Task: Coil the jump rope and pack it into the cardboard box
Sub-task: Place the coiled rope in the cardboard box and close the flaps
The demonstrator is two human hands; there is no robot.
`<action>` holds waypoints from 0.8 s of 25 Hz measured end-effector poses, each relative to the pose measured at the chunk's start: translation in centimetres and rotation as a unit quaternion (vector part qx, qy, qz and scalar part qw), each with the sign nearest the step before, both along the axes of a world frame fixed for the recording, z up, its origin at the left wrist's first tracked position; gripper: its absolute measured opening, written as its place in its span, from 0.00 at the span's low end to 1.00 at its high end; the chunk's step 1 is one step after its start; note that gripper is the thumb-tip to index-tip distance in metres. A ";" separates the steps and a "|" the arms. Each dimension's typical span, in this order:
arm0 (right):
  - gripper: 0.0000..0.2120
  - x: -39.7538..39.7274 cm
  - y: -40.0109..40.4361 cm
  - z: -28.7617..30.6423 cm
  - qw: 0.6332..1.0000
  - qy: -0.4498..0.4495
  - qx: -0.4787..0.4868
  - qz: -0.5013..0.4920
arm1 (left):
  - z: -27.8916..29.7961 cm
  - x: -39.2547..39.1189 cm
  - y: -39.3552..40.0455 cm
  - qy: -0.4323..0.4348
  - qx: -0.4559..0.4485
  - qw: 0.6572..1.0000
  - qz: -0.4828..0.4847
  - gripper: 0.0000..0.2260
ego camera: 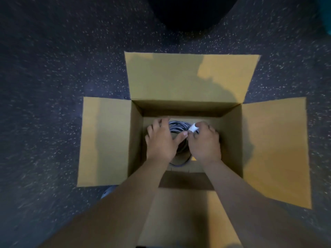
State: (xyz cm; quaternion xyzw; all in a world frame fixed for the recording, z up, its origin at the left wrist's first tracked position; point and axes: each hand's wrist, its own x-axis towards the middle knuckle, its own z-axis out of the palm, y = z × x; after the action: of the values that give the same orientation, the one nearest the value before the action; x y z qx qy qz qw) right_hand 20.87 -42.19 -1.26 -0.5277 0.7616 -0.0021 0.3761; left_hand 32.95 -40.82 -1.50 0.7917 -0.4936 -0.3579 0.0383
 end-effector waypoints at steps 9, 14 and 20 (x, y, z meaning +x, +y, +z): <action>0.24 -3.6 0.7 14.0 0.994 0.005 0.025 0.110 | 14.2 8.2 1.6 -0.104 -0.018 0.994 -0.010 0.34; 0.24 -4.4 -0.2 13.9 0.992 0.041 -0.015 0.114 | 14.5 9.2 1.2 -0.099 -0.007 0.994 0.056 0.37; 0.48 -13.7 0.6 12.8 0.976 0.215 0.032 -0.025 | 10.9 15.7 3.3 -0.052 0.121 0.944 0.301 0.47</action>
State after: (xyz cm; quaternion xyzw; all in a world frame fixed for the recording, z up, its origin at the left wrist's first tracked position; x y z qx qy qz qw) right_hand 7.13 -41.63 11.51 -0.4842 0.8375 0.1259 0.2198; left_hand 48.67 -37.54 9.40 0.9196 -0.1862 -0.3452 0.0229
